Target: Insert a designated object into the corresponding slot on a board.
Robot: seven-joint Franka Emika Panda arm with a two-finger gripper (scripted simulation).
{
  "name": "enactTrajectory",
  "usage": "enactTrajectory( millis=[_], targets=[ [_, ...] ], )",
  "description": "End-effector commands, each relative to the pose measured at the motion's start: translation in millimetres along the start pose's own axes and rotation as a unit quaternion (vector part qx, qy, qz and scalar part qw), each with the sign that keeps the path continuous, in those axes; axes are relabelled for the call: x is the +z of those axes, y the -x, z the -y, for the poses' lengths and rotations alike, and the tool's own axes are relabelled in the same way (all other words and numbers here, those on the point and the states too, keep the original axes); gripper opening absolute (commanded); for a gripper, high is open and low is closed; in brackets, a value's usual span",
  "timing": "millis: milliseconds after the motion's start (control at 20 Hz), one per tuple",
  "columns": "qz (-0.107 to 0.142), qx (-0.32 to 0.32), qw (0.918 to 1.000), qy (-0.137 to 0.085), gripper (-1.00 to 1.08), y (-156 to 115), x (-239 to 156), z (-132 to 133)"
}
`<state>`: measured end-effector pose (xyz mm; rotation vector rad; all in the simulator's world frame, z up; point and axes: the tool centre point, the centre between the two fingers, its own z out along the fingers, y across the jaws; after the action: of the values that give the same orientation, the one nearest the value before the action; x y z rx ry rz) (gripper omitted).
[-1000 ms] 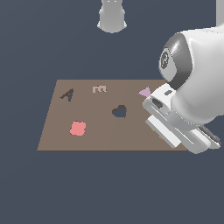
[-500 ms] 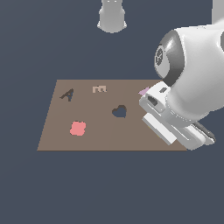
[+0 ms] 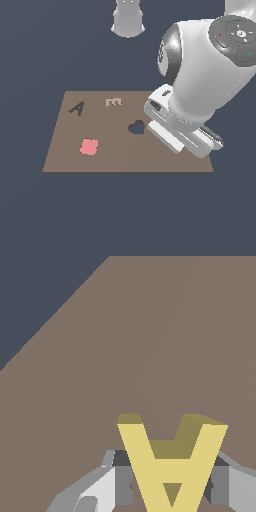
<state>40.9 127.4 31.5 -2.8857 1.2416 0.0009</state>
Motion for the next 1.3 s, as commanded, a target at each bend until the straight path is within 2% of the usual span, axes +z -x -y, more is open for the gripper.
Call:
enactTrajectory(
  millis=[0, 550, 1250],
  targets=[
    [0.000, -0.012, 0.9999, 0.000, -1.00, -4, -1, -19],
    [0.000, -0.083, 0.9966, 0.000, -1.00, -37, -4, -122],
    [0.000, -0.168, 0.9858, 0.000, -1.00, -100, -7, -240]
  ],
)
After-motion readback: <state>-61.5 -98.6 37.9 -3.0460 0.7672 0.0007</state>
